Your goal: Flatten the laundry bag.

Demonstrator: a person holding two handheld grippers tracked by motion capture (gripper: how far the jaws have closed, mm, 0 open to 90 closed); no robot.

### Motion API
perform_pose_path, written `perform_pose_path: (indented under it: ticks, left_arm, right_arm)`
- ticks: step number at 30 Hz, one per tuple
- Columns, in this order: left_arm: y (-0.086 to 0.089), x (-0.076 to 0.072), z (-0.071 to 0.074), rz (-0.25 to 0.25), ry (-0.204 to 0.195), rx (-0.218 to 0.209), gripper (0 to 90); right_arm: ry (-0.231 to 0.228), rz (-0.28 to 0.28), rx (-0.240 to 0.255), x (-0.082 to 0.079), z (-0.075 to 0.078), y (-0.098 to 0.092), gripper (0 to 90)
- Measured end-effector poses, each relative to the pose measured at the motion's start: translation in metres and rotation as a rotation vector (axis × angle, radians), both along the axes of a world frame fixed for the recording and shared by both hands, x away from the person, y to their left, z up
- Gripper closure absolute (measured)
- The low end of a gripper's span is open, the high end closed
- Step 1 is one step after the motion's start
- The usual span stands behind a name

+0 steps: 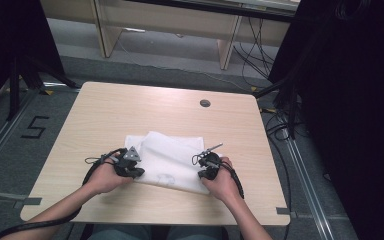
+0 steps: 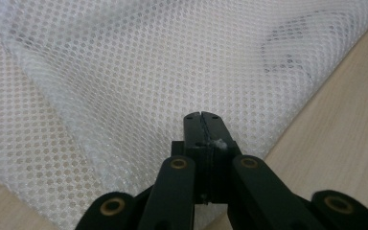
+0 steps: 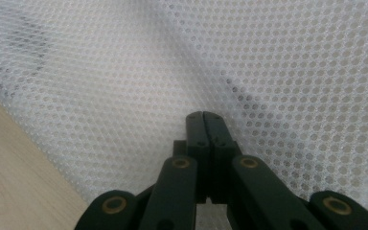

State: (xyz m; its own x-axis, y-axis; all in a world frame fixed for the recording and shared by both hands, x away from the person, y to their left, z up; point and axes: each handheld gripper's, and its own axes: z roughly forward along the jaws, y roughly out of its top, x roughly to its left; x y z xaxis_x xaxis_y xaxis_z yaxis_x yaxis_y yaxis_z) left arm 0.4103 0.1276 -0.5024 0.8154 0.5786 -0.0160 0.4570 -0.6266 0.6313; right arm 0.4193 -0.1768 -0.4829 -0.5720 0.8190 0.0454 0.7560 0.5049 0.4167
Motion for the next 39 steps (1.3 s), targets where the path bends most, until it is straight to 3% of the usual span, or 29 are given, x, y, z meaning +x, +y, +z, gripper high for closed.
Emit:
perform_pose_path:
  ticks: [10,11,15,18,21,23,24,28,31,34,35,38,39]
  left_arm:
    - [0.0,0.003,0.0,-0.002,-0.019,0.012,89.2]
    - [-0.001,0.003,0.0,0.01,-0.01,0.004,89.2]
    - [-0.002,0.006,0.0,0.006,-0.021,0.013,89.0]
    - [-0.002,0.005,0.001,0.007,-0.027,0.009,86.6]
    - [-0.003,0.005,0.003,0.016,-0.029,-0.037,81.1]
    - [-0.005,0.004,0.006,0.008,-0.041,-0.046,79.9]
    - [-0.006,0.003,0.006,0.013,-0.045,-0.057,78.5]
    - [-0.013,-0.004,0.01,-0.019,-0.063,-0.071,72.7]
    - [-0.018,-0.007,0.011,-0.05,-0.07,-0.098,64.5]
    - [-0.023,-0.008,0.011,-0.093,-0.085,-0.094,63.1]
    - [-0.027,-0.01,0.01,-0.1,-0.074,-0.106,62.3]
    - [-0.033,-0.011,0.009,-0.14,-0.076,-0.099,60.3]
    - [-0.035,-0.012,0.008,-0.131,-0.071,-0.106,59.8]
  right_arm:
    - [0.011,-0.023,-0.001,0.003,0.001,0.001,90.0]
    - [-0.012,-0.015,-0.004,0.005,0.0,0.0,90.0]
    - [-0.014,-0.012,0.006,0.006,-0.001,0.0,90.0]
    - [-0.002,-0.011,0.02,0.006,0.002,0.0,82.3]
    - [-0.038,-0.005,0.045,0.006,0.011,0.001,77.4]
    - [-0.058,-0.01,0.056,0.008,0.02,0.001,75.2]
    - [-0.091,0.007,0.05,0.012,0.023,-0.001,73.9]
    - [-0.117,-0.03,0.036,0.029,0.031,-0.003,68.2]
    - [-0.156,-0.055,0.022,0.049,0.03,-0.007,58.6]
    - [-0.159,-0.059,-0.001,0.059,0.029,-0.008,54.0]
    - [-0.176,-0.052,-0.006,0.062,0.028,-0.009,53.2]
    - [-0.166,-0.051,-0.015,0.071,0.025,-0.008,50.7]
    - [-0.182,-0.026,-0.019,0.077,0.023,-0.007,49.5]
